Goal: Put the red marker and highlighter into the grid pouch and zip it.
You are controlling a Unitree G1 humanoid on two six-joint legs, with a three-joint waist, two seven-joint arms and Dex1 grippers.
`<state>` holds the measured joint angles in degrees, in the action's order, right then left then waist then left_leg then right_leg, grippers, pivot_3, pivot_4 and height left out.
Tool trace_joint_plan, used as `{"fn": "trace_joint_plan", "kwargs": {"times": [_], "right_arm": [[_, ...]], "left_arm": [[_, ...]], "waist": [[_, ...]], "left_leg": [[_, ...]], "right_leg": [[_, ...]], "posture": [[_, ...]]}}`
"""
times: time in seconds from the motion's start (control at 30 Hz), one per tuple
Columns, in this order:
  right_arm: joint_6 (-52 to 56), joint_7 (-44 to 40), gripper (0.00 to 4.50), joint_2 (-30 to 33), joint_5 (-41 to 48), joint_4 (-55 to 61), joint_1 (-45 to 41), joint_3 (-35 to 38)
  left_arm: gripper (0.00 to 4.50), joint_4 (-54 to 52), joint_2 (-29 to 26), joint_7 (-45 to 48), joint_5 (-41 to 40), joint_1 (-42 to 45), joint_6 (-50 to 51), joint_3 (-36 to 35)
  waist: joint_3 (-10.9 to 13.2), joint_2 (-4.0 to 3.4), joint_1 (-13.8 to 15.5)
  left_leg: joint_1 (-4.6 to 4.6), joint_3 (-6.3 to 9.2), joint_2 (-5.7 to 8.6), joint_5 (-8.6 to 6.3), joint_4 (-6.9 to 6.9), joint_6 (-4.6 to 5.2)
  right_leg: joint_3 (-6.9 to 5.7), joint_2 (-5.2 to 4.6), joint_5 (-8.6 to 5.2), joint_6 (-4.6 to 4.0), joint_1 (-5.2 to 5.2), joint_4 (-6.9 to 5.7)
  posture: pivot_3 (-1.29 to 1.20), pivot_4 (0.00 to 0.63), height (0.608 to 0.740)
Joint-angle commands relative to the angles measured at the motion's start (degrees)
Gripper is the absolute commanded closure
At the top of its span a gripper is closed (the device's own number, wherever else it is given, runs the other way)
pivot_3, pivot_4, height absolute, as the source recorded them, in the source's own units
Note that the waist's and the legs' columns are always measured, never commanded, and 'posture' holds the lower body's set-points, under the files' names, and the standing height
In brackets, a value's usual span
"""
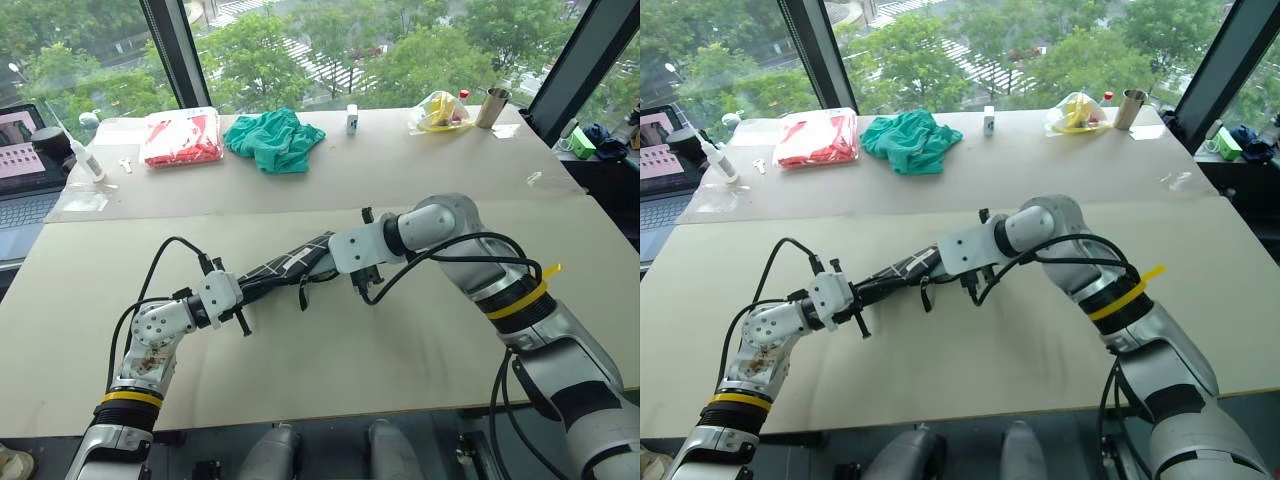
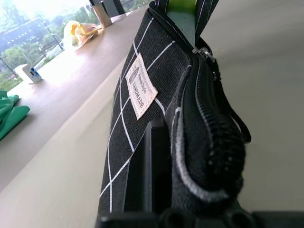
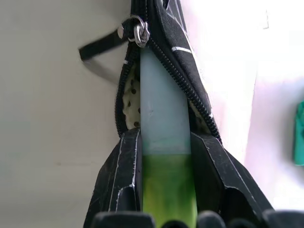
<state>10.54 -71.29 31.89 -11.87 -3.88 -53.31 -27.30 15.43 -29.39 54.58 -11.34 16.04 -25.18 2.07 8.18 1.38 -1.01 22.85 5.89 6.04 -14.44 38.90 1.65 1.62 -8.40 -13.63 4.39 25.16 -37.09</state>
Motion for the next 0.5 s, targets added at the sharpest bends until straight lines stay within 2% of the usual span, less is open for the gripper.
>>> {"fn": "trace_joint_plan", "kwargs": {"times": [0.03, 0.1, 0.2, 0.5], "right_arm": [[8.07, -2.64, 3.46, -0.63, 4.85, 3.61, -0.12, 3.07], [11.08, -3.24, 3.46, -1.00, 5.97, 4.61, 0.96, 2.72], [12.86, 0.09, 3.46, -3.27, 4.10, 3.77, 1.03, 1.14], [2.99, 7.95, 3.46, -8.41, -4.89, -0.85, -1.81, -4.86]], "left_arm": [[4.50, -0.80, 0.08, 0.37, -0.26, 0.92, -0.61, 0.20], [4.50, -0.62, 0.14, 0.44, -0.27, 1.15, -0.62, 0.24], [4.50, -0.45, 0.15, 0.74, -0.33, 1.26, -0.72, 0.26], [4.50, -0.05, 0.44, 1.35, -0.30, 1.52, -0.95, 0.60]], "waist": [[0.00, 0.00, 0.00], [0.00, 0.00, -0.01], [0.00, 0.00, -0.09], [0.00, 0.00, -0.20]], "left_leg": [[0.00, 0.00, 0.00, 0.00, 0.00, 0.00], [0.00, 0.00, 0.00, 0.00, -0.01, 0.00], [0.00, 0.00, 0.00, 0.00, -0.01, 0.00], [0.01, 0.00, 0.00, 0.01, -0.01, -0.02]], "right_leg": [[0.00, 0.00, 0.00, 0.00, 0.01, 0.00], [0.00, 0.00, 0.00, 0.00, 0.02, 0.00], [0.00, 0.00, 0.00, 0.00, 0.02, 0.00], [-0.01, 0.00, 0.00, 0.00, 0.08, -0.04]], "posture": [[0.00, 0.150, 0.740], [0.00, 0.150, 0.740], [0.00, 0.150, 0.740], [0.00, 0.150, 0.740]]}}
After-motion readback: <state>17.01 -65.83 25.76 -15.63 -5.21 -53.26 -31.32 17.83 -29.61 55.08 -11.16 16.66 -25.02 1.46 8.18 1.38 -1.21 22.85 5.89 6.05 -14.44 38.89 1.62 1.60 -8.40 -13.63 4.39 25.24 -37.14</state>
